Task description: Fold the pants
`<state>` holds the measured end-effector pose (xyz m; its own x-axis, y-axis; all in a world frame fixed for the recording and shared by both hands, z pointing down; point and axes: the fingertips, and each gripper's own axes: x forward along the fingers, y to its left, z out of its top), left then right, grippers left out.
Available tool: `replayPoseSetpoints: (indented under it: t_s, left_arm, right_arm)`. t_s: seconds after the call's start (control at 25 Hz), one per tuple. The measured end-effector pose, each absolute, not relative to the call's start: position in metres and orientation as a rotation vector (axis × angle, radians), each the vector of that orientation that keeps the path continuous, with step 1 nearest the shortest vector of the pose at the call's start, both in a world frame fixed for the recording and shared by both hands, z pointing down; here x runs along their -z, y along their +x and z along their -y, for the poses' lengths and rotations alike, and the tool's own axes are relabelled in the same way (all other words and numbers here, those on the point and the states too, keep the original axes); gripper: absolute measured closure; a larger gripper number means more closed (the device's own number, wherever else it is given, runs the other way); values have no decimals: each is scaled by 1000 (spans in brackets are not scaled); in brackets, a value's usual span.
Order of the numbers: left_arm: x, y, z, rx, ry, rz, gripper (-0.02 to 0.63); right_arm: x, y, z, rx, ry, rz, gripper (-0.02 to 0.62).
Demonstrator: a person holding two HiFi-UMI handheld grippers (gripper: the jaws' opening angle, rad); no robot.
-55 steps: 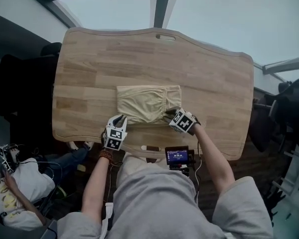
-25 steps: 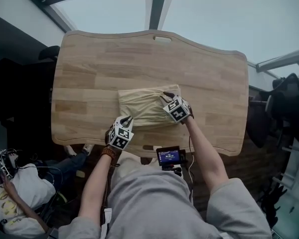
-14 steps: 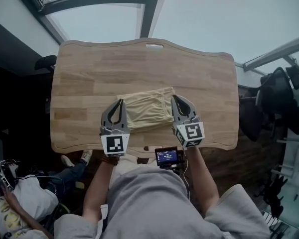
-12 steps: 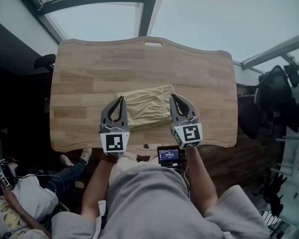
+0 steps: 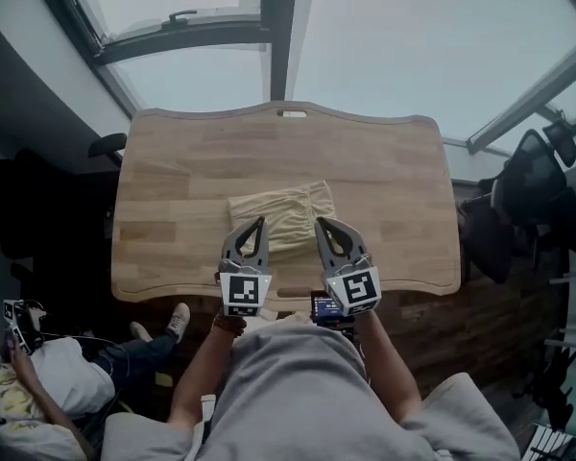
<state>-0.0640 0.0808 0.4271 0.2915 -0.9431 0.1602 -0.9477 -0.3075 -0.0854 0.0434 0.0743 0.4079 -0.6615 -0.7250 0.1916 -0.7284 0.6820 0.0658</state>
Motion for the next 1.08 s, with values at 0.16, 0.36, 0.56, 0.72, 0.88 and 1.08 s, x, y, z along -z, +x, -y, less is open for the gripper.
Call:
replayPoseSetpoints:
  t_s: [0.16, 0.36, 0.56, 0.72, 0.88, 1.08]
  left_arm:
    - [-419, -45, -93, -308, 2521, 1853, 598]
    - [-421, -25, -106, -348, 2494, 1854, 598]
    - [-427, -13, -114, -381, 2472, 1846, 598]
    - [-432, -6, -111, -405, 2486, 1828, 598]
    - [-435, 3, -102, -480, 2551, 1778, 598]
    - [-440, 11, -84, -554, 2602, 1702, 598]
  right_arm:
    - [-407, 58, -93, 1, 1160, 2727, 592]
    - [-412, 81, -111, -44, 1149, 2744, 592]
    - [-423, 108, -114, -55, 1160, 2715, 592]
    - [-430, 126, -111, -78, 1182, 2702, 592]
    - [-437, 137, -105, -98, 1194, 2685, 592]
    - [-444, 147, -92, -127, 1195, 2672, 594]
